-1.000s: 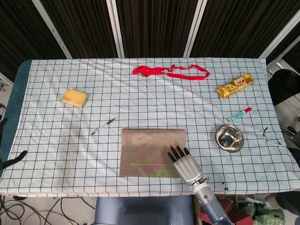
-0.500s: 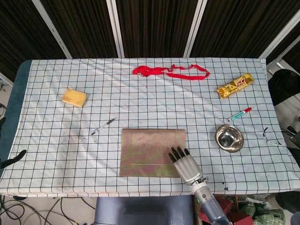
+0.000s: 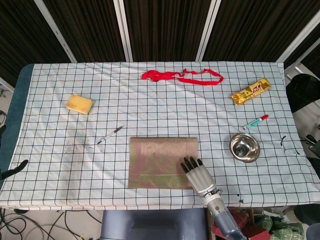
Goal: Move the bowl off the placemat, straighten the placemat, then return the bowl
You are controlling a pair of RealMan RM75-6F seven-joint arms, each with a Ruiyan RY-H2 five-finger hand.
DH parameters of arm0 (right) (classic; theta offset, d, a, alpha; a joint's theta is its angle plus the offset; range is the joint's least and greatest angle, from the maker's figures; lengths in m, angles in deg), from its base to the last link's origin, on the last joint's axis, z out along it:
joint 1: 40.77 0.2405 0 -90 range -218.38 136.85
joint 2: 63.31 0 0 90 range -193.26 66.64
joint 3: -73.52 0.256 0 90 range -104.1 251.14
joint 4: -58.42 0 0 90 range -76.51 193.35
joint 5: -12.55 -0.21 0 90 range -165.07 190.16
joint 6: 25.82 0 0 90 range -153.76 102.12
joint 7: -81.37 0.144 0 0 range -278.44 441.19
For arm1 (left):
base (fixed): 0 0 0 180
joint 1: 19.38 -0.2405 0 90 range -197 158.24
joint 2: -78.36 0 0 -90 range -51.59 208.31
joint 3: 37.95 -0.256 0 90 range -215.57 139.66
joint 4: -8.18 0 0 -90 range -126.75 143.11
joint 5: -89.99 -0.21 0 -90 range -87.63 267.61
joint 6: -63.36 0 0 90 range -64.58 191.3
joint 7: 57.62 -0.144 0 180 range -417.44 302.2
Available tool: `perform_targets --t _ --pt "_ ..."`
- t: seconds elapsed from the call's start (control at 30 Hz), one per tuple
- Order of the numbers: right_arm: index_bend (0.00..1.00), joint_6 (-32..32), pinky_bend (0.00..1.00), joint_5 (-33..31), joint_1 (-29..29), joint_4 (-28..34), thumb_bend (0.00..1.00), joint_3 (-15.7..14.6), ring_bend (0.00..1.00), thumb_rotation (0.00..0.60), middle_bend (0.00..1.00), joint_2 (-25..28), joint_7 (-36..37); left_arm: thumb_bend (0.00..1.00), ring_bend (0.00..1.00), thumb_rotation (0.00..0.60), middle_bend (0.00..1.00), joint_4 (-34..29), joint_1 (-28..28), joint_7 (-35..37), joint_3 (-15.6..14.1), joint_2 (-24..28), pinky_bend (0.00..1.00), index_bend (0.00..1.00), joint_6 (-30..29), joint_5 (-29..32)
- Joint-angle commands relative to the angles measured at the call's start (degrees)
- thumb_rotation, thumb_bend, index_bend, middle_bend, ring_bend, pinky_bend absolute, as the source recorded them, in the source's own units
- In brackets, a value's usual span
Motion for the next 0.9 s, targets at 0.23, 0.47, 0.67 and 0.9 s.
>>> perform_targets --t 0.23,0.47,0.67,0.9 --pt "0.12 -0.4 0.19 -0.2 0.5 -1.0 0.15 -0.4 0.08 0.600 0.05 -1.0 2.5 0.02 0.00 0.600 0.00 0.0 -0.1 0.1 0.0 0.0 0.00 0.00 -0.1 0.0" --pt "0.12 -0.1 0.19 2.6 0.7 -1.9 0.30 -0.6 0.08 0.600 0.05 -1.9 6.6 0.02 0.00 0.600 0.00 -0.1 -0.1 0.2 0.0 -0.1 0.00 0.00 -0.2 -0.1" --pt "0.12 0.3 0.19 4.0 0.6 -2.8 0.35 -0.8 0.08 0.600 0.05 -2.6 9.3 0.02 0.00 0.600 0.00 -0.1 -0.1 0.4 0.0 -0.1 0.00 0.00 -0.2 0.0" --pt "0.12 0.7 0.19 4.1 0.8 -3.4 0.40 -0.2 0.08 0.600 0.06 -3.6 10.7 0.02 0.00 0.600 0.00 -0.2 -0.1 0.6 0.0 -0.1 0.00 0.00 -0.3 -0.1"
